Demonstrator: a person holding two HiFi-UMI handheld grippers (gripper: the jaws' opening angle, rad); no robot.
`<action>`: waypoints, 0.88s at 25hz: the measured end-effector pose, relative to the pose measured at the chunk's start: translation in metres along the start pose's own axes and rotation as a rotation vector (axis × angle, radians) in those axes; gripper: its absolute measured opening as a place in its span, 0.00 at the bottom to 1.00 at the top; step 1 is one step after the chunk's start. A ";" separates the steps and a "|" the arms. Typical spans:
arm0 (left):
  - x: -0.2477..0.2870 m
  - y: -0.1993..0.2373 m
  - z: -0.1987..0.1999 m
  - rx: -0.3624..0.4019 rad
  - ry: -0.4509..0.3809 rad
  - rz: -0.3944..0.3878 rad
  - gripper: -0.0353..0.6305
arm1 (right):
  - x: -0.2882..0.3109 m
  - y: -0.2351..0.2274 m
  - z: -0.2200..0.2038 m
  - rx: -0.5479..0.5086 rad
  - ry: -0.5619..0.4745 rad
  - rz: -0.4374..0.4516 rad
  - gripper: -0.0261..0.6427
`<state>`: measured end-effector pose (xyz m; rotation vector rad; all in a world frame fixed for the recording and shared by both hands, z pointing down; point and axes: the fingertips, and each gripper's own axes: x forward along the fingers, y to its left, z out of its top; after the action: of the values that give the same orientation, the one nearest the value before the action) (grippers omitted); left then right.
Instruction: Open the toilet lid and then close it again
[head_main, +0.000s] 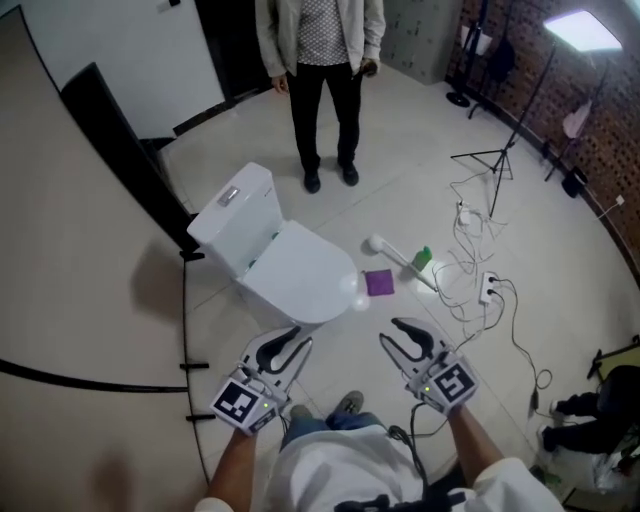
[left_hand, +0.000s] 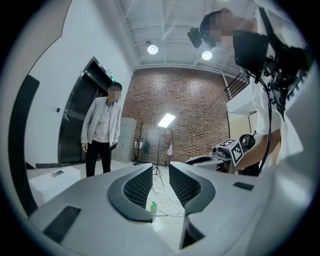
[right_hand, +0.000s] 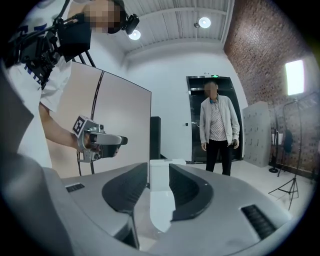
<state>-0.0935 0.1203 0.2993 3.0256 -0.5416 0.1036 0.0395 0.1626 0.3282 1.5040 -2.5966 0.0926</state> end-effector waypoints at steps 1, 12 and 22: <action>-0.005 0.000 0.000 0.012 -0.004 0.012 0.20 | 0.000 0.003 0.000 -0.003 0.004 0.006 0.23; -0.088 0.002 -0.016 0.034 0.026 0.135 0.20 | 0.015 0.068 -0.003 -0.051 0.041 0.098 0.23; -0.131 0.001 -0.038 0.037 0.047 0.229 0.20 | 0.036 0.102 -0.005 -0.141 0.081 0.229 0.23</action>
<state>-0.2183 0.1675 0.3265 2.9755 -0.8899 0.1973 -0.0665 0.1833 0.3399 1.1300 -2.6382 -0.0067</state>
